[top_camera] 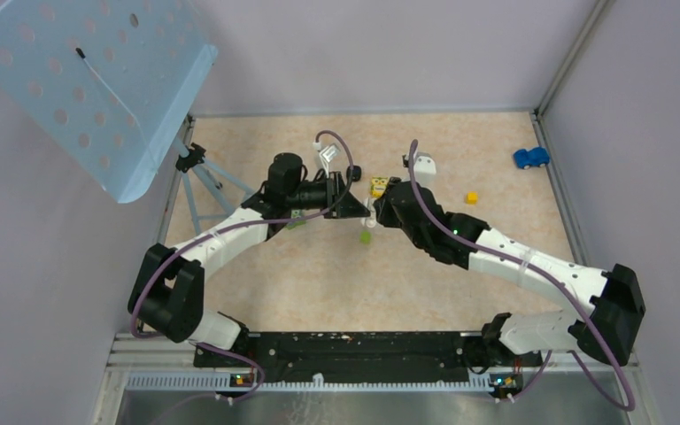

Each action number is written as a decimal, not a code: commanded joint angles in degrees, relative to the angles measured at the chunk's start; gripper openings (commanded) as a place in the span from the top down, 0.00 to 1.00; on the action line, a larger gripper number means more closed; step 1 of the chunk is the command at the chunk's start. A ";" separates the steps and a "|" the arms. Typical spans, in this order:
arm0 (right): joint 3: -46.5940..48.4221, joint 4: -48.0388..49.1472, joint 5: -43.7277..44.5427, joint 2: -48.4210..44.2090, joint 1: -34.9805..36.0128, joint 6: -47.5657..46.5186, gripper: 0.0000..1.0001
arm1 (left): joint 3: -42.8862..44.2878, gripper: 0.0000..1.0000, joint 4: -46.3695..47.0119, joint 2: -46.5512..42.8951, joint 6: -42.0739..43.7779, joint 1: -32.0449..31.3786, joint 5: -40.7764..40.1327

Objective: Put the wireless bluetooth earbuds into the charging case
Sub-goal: Insert the right earbud into the right side groove of the charging case.

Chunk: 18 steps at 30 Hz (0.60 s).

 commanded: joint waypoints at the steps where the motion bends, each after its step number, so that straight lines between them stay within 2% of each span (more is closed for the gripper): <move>1: 2.28 0.27 0.34 0.11 0.69 -0.94 0.77 | 1.77 1.00 -0.67 -1.02 2.09 -0.63 -0.12; 18: -1.41 2.42 -5.35 -3.69 -0.86 2.13 0.67 | 2.14 1.00 -2.73 -0.32 3.17 -0.87 -1.25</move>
